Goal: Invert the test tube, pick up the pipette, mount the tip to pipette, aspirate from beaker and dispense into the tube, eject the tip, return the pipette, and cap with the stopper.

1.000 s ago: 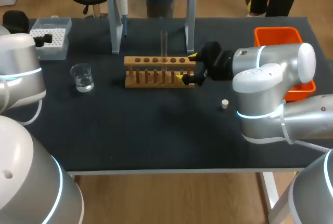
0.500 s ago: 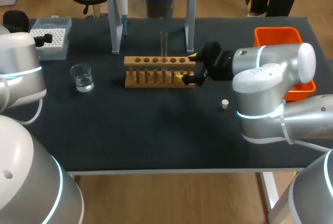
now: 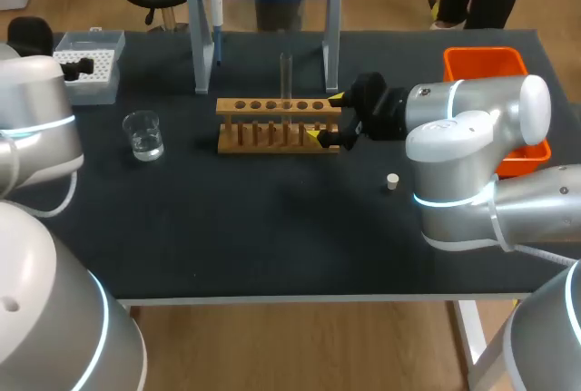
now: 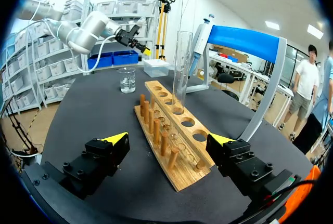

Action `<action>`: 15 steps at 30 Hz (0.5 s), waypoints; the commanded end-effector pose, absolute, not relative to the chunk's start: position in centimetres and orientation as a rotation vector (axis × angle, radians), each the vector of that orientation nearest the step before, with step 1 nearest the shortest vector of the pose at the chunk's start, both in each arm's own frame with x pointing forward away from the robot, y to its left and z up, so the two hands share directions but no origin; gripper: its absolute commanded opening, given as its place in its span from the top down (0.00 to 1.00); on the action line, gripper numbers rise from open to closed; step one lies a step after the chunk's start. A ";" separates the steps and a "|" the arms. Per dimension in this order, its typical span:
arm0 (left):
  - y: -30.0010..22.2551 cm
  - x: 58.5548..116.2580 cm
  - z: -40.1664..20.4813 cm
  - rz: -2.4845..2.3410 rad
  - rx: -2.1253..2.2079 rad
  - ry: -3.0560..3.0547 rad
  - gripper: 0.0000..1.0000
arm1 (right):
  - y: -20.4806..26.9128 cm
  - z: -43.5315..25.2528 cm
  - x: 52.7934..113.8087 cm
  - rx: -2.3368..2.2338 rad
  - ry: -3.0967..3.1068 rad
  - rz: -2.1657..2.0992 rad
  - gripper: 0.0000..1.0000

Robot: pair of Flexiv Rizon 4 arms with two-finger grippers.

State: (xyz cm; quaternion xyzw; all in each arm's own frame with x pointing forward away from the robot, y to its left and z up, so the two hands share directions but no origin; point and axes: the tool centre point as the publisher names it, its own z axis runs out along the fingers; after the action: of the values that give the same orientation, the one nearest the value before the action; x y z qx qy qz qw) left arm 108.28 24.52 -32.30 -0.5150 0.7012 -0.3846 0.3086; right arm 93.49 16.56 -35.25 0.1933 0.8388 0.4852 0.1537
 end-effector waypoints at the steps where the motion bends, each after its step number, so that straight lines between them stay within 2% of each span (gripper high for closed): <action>1: 24.2 108.3 -33.1 -1.028 -1.347 1.814 0.00 | 16.6 -35.3 93.5 0.555 2.402 1.392 0.00; 15: 24.0 109.0 -33.9 -1.039 -1.358 1.792 0.00 | 16.6 -35.3 93.5 0.555 2.402 1.392 0.00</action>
State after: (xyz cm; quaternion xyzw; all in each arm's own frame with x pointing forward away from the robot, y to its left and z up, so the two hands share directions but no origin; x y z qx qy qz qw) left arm 108.83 24.08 -33.49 -0.5194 0.6875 -0.3937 0.3204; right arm 93.49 16.56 -35.25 0.1933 0.8388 0.4852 0.1537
